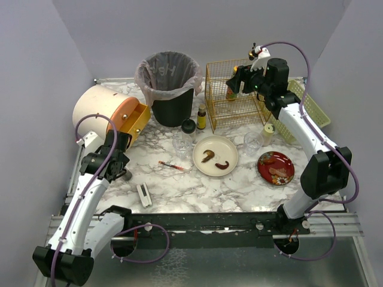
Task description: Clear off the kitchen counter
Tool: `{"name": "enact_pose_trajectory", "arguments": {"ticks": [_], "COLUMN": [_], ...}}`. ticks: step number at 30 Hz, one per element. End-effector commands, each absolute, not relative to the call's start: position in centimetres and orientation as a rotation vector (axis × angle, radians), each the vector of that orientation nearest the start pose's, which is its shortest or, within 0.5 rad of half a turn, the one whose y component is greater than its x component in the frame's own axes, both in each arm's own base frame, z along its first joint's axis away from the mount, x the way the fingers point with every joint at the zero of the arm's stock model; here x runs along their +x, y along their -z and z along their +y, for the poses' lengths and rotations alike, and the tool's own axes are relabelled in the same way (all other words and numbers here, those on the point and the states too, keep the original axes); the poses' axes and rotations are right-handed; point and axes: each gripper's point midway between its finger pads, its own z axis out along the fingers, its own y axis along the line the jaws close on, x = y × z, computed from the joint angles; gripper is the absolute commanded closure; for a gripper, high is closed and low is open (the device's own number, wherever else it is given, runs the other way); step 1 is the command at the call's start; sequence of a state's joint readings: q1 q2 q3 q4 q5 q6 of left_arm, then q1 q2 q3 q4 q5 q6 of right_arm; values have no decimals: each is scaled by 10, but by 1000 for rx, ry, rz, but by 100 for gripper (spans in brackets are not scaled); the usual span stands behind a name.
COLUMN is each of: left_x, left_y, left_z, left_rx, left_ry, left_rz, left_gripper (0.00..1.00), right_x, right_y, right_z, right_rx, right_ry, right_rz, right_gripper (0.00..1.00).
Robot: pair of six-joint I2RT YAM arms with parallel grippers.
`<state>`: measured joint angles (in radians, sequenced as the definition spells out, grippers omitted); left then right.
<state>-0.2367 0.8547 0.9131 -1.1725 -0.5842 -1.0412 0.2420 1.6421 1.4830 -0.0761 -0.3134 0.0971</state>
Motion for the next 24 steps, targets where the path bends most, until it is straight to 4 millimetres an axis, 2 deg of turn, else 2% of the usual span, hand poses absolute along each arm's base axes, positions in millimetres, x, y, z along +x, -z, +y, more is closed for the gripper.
{"name": "enact_pose_trajectory", "arguments": {"ticks": [1,6,13,16,19,21,24], "left_x": [224,234,236,238,241,243,248], "left_y": [-176,-167,-161,-156,-157,-159,-162], "left_z": [-10,-20,-14,-13,-10,-8,-8], "left_rx": [-878,-792,-745,-708,-690,-691,-678], "left_ry": [-7,14,-58,-93,-125,-139,-142], "left_rz": [2210,2269,2303,2336,2342,2333,2327], "left_gripper": [76,66,37,21,11,7,7], "right_x": [483,482,480,480,479,479,478], "right_y": [-292,-291,-291,-290,-289,-289,-289], "right_z": [178,177,176,176,175,175,175], "right_rx": [-361,-360,-361,-359,-360,-361,-360], "right_ry": [-526,-520,-520,-517,-514,-511,-511], "right_rz": [1808,1814,1815,1814,1821,1820,1822], "right_gripper": [26,26,26,26,27,27,26]}}
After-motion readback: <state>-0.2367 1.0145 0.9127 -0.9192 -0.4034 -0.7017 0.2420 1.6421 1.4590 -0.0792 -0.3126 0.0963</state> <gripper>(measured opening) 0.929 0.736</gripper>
